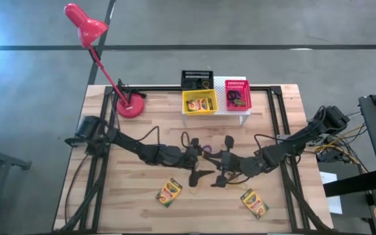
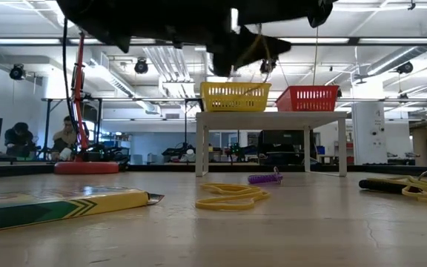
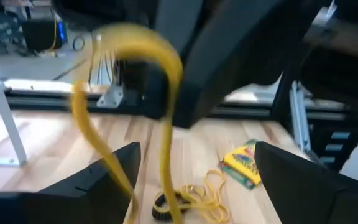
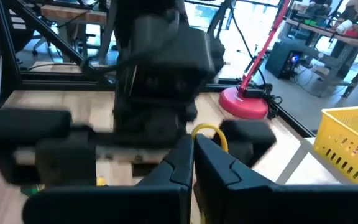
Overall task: Pick & Place Office Desk Supplies
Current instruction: Put the yellow rubber band into the black bin on the shelf
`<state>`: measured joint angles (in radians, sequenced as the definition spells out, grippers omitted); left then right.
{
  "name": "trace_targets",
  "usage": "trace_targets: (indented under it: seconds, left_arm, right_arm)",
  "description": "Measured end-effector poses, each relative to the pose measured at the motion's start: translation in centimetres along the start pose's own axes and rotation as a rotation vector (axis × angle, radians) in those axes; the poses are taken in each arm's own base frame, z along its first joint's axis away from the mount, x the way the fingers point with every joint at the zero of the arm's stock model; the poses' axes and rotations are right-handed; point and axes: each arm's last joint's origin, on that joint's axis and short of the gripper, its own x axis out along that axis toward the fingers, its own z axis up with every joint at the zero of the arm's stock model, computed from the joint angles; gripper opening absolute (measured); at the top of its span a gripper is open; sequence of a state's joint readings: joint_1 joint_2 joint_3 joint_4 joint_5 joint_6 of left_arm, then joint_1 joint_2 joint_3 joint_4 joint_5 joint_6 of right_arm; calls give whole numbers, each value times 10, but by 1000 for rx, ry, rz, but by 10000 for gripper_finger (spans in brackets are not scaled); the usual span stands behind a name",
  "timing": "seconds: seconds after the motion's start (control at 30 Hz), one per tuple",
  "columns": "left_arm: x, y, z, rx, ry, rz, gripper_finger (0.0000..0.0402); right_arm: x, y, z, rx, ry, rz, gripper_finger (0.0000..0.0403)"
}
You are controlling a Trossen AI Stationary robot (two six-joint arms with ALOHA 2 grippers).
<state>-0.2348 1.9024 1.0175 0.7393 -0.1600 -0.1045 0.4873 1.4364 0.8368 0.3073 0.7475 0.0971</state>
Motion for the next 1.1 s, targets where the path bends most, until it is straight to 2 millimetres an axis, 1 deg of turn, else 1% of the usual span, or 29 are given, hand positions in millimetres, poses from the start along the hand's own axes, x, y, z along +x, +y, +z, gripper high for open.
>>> trace_targets:
  seconds: [0.1,0.2,0.53,0.6,0.63,0.73,0.87,1.03,1.1]
  left_arm:
    - [6,-1,-1,7,64,6,297]
    - [7,-1,0,-3,90,14,257]
    - [5,-5,-7,-7,151,14,59]
    - [5,-6,-7,-5,155,11,23]
    - [5,-7,-7,-5,157,9,12]
    - [4,-7,-8,-10,179,9,6]
    - [-3,-5,-8,-54,278,34,3]
    - [-14,8,10,-115,457,113,2]
    - [-17,15,25,-119,519,147,2]
  right_arm:
    - [0,0,0,-3,2,0,8]
    - [0,0,-1,-8,8,-1,8]
    - [-4,3,-2,-13,19,11,8]
    - [-5,3,-4,-3,32,10,8]
    - [-5,2,-4,0,39,10,8]
    - [-11,-1,-6,7,80,9,8]
    - [-26,-10,-6,46,173,-1,12]
    - [-49,-22,-11,105,294,-29,31]
    - [-56,-24,-14,122,334,-41,37]
